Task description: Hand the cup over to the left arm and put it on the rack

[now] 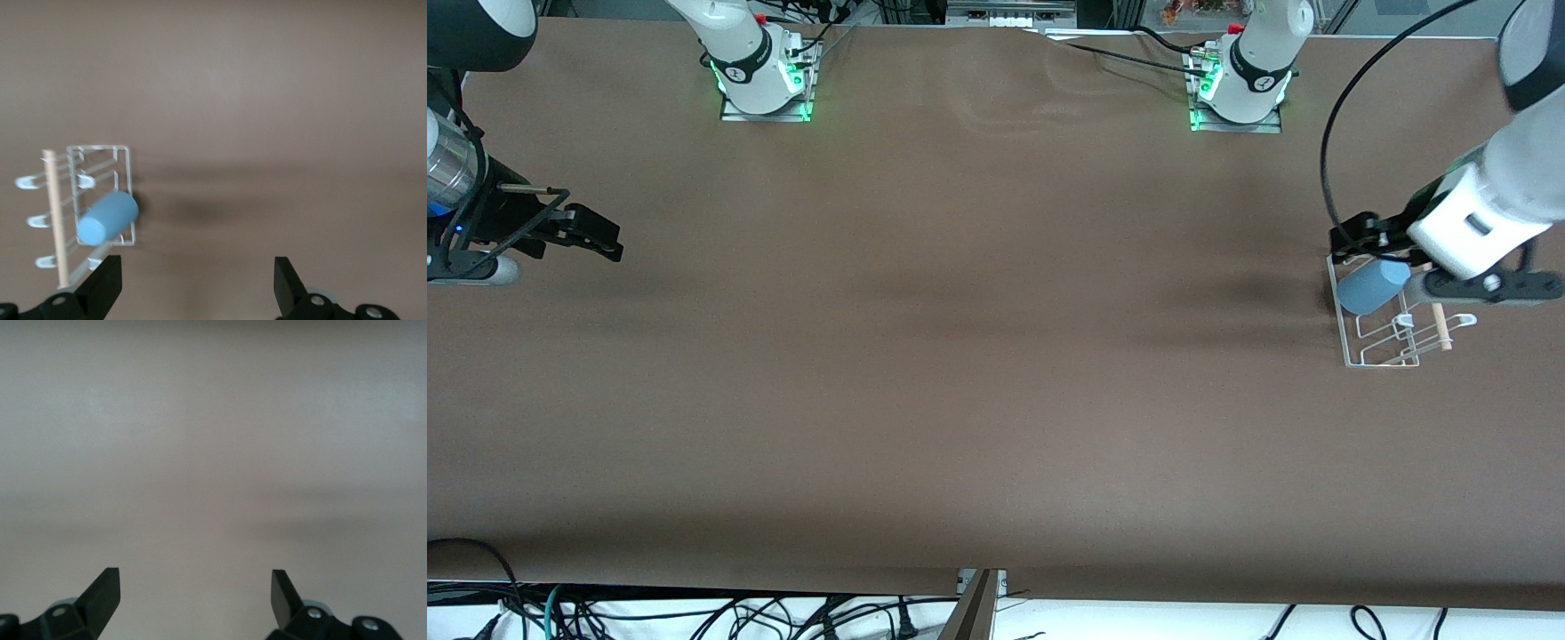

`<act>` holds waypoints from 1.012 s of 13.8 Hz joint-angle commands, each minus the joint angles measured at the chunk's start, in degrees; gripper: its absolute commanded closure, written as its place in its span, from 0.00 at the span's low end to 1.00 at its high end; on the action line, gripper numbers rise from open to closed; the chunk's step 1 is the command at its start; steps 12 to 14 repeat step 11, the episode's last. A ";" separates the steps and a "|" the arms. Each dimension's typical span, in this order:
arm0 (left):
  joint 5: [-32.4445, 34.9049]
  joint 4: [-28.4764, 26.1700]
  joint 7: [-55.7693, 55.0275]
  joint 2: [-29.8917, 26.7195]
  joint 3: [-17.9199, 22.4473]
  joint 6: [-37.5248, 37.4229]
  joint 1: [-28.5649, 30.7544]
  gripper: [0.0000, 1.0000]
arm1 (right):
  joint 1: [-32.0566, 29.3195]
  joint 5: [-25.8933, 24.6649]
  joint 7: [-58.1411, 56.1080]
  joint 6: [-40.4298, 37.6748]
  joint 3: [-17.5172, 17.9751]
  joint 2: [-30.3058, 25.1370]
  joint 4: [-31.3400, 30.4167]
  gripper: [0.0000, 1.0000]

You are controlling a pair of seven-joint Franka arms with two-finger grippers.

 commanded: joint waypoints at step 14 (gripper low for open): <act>-3.97 -13.37 1.30 -5.28 5.28 10.61 -3.86 0.00 | -0.70 0.73 -1.08 -0.07 0.36 0.28 0.76 0.00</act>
